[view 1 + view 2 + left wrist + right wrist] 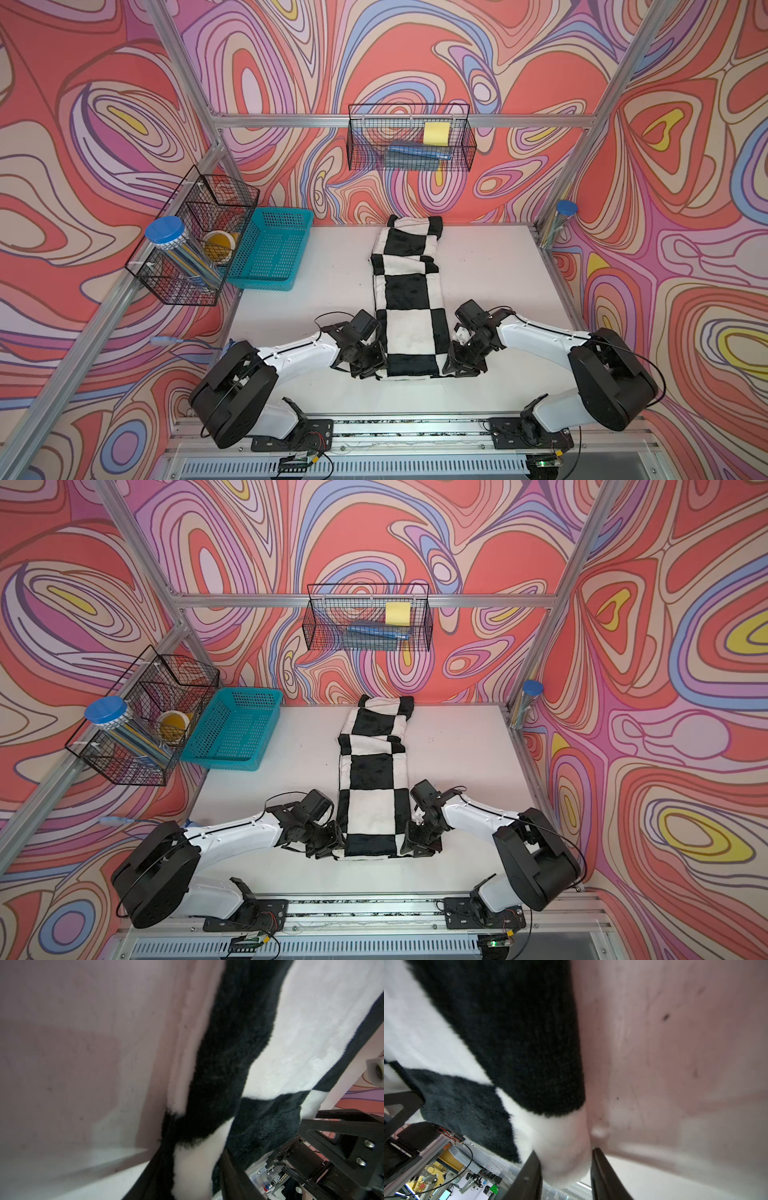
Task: Roll up the pillowcase
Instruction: Roll the pillowcase at the center of the board.
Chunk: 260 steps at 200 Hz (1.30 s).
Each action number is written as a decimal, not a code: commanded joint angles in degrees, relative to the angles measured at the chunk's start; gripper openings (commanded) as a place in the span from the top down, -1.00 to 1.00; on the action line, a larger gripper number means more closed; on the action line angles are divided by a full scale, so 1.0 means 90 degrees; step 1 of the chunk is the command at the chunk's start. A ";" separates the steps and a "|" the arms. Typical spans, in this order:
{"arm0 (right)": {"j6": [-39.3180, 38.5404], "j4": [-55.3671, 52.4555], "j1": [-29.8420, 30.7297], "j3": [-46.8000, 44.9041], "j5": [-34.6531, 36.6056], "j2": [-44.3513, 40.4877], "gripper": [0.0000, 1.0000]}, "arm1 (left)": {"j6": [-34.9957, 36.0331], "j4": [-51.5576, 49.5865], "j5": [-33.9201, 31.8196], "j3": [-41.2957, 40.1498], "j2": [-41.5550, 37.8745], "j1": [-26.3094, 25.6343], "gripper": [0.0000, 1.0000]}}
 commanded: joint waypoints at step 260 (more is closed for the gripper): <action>0.0098 -0.0283 -0.0003 0.1314 -0.0344 0.0221 1.00 | 0.0333 -0.1397 -0.0081 0.1191 0.0039 0.0881 0.80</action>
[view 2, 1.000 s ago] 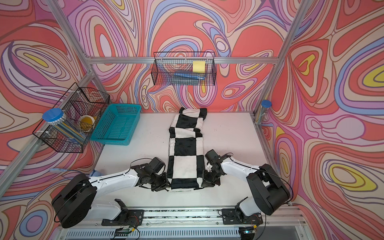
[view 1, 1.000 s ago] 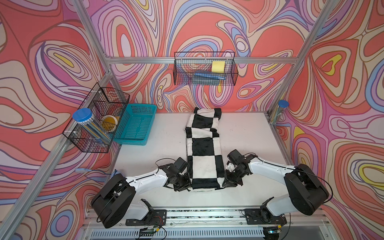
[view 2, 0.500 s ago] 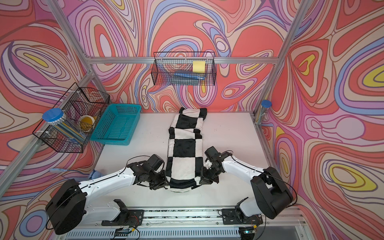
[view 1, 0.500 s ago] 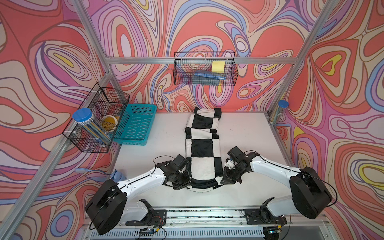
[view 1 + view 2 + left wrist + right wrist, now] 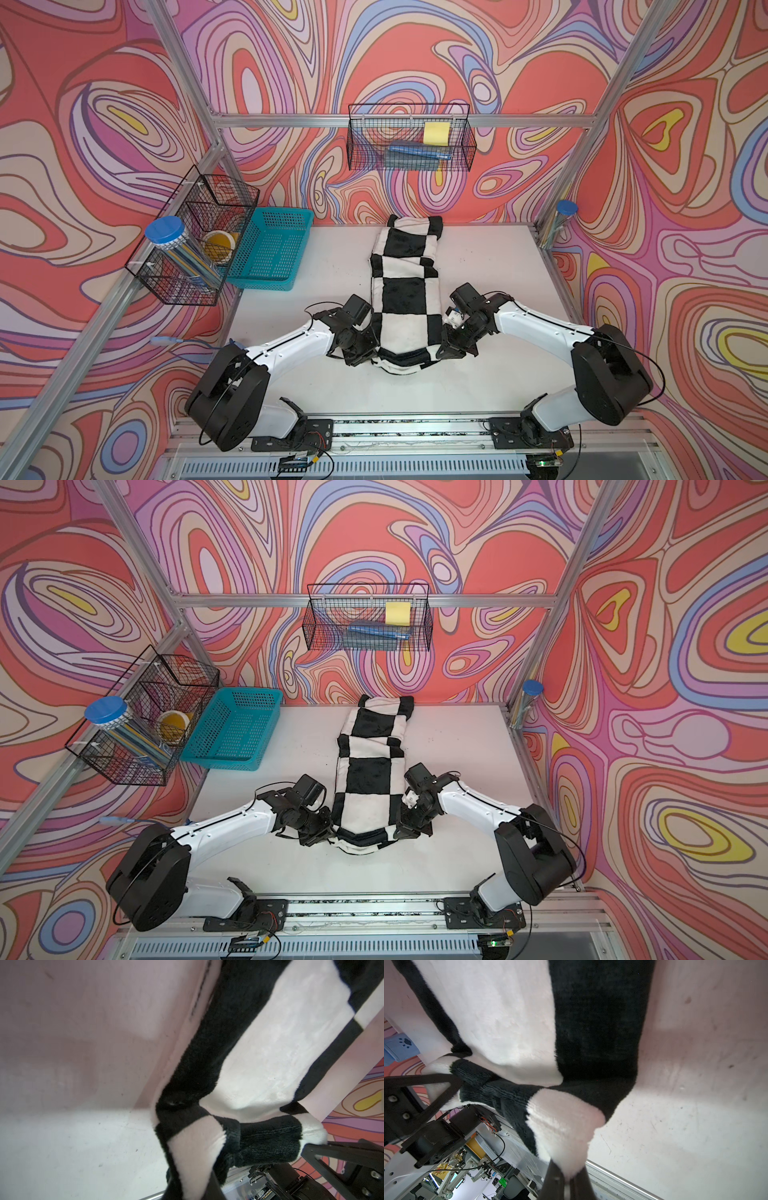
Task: Roll up the pillowcase
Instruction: Roll the pillowcase at the center of the board.
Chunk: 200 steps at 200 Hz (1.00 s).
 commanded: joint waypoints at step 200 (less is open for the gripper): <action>0.0061 0.0623 -0.0731 0.0868 0.0174 0.1270 0.46 | 0.0603 0.0142 0.0289 0.1003 0.1460 0.0711 0.21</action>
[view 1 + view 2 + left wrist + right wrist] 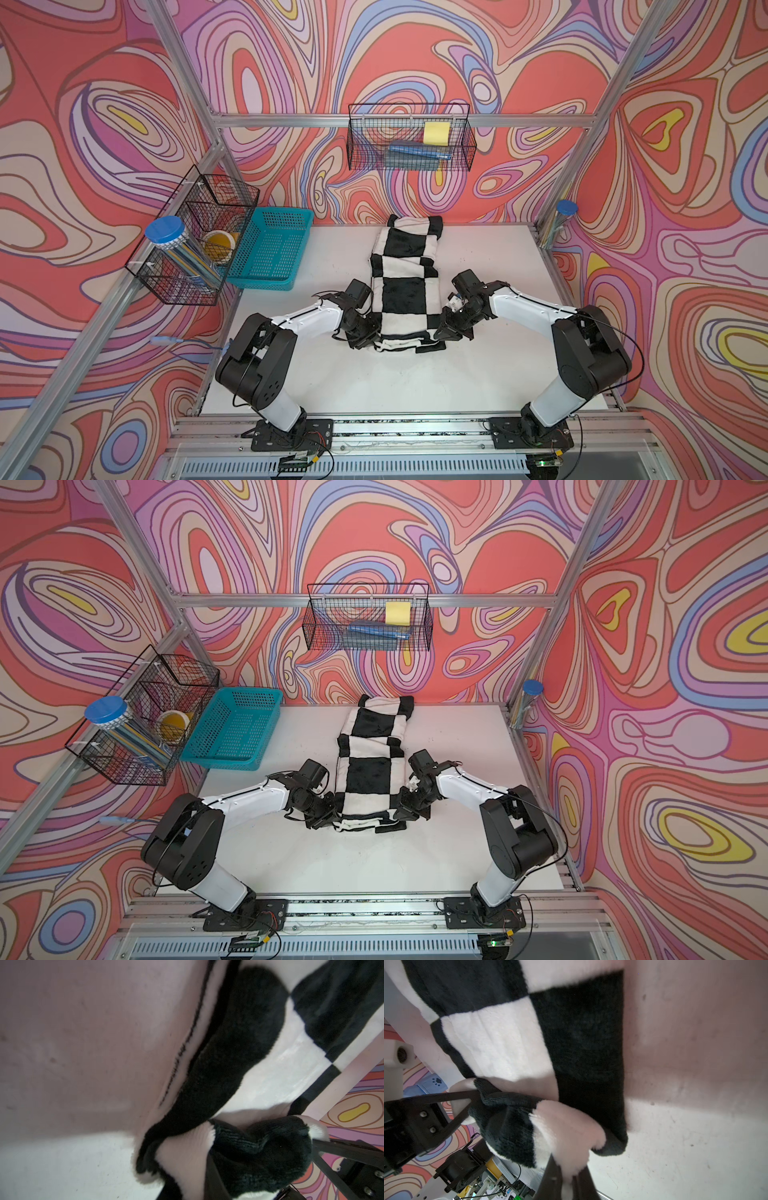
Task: Roll up the pillowcase
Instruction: Roll the pillowcase at the center of the board.
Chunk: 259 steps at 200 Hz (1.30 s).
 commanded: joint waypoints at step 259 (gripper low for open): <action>0.0155 0.0063 -0.0228 0.1535 0.0665 0.1325 0.11 | 0.2291 -0.1527 -0.0078 0.0881 -0.0733 -0.1529 1.00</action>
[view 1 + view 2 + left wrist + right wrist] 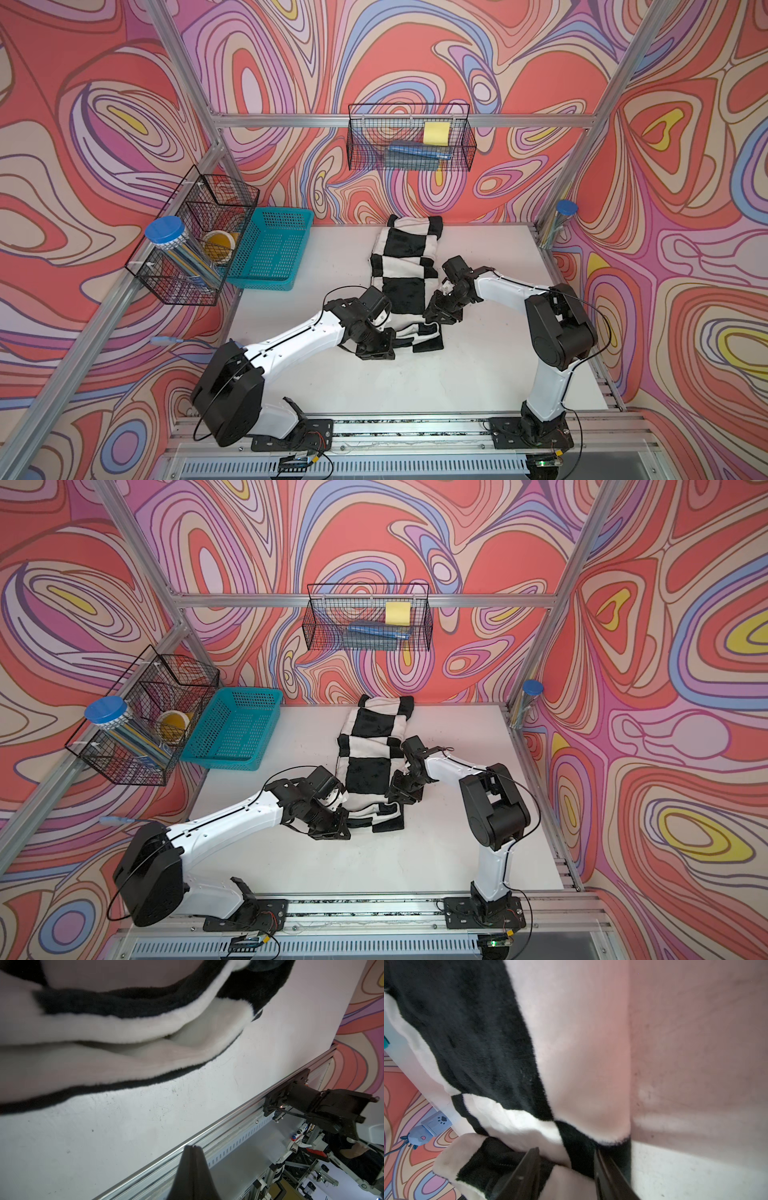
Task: Roll up the pillowcase
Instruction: Roll the pillowcase at the center of the board.
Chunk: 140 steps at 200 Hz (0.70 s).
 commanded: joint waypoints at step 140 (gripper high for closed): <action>0.1251 -0.0837 0.0040 -0.1026 0.0387 -0.2734 -0.10 | 0.0223 0.1296 -0.2306 0.1343 0.1642 -0.0031 1.00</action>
